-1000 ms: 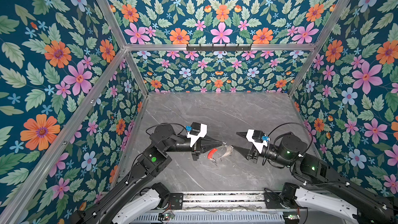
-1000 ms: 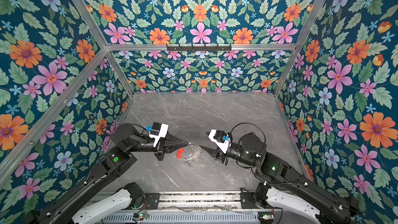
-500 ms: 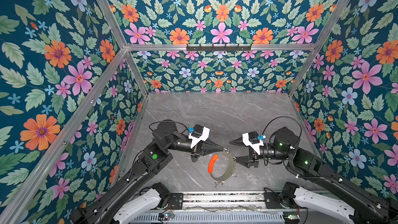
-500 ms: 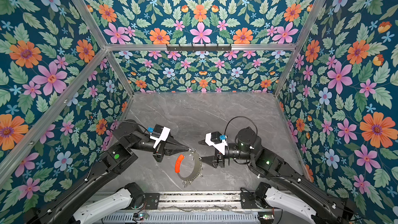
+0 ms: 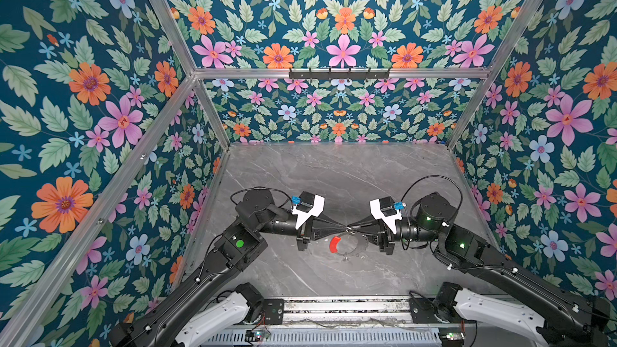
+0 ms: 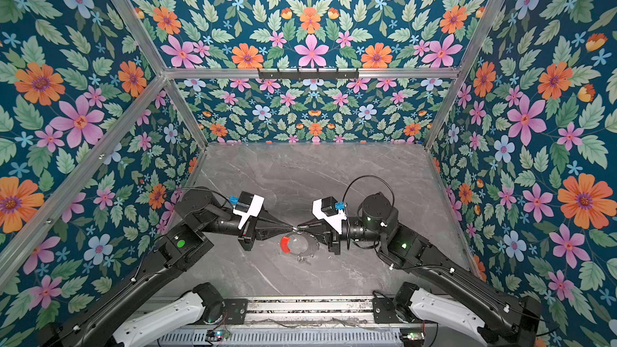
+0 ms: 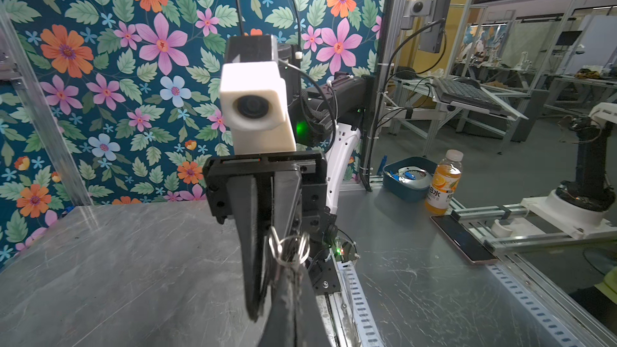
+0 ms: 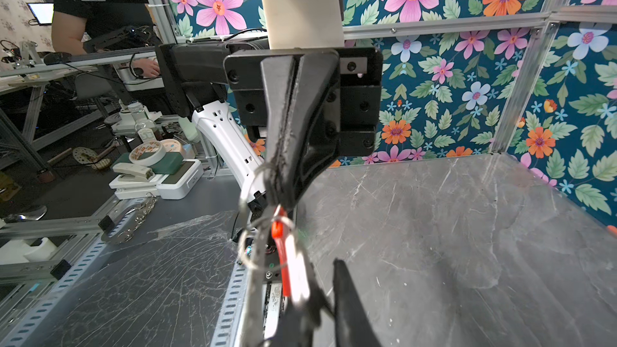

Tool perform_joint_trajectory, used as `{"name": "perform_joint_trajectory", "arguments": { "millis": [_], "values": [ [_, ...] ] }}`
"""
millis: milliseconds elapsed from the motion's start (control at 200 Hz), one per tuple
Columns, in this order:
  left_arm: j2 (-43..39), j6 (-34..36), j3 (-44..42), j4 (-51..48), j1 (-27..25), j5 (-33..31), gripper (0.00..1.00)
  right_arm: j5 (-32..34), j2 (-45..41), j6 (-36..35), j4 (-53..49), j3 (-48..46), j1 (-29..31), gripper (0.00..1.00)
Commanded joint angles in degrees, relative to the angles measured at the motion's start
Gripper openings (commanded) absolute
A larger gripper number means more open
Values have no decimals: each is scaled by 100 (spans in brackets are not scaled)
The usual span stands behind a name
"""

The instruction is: Remove the keys from the keyring

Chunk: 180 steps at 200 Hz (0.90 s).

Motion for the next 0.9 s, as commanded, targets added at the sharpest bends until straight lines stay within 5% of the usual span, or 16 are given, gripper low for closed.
{"name": "perform_joint_trajectory", "arguments": {
  "millis": [0,205,580,895],
  "values": [
    [-41,237,135,-244,5,-146,0,306,-37,-246,-304,165,7,0],
    [-7,573,492,-1111,8,-643,0,1031,132,-732,-1289,715,130,0],
    [162,421,1064,-2139,-6,-2199,0,4254,1144,-1661,-2420,1710,851,0],
    [228,308,1255,-2585,-5,-2511,0,5176,1570,-2291,-2325,2108,888,0]
  ]
}}
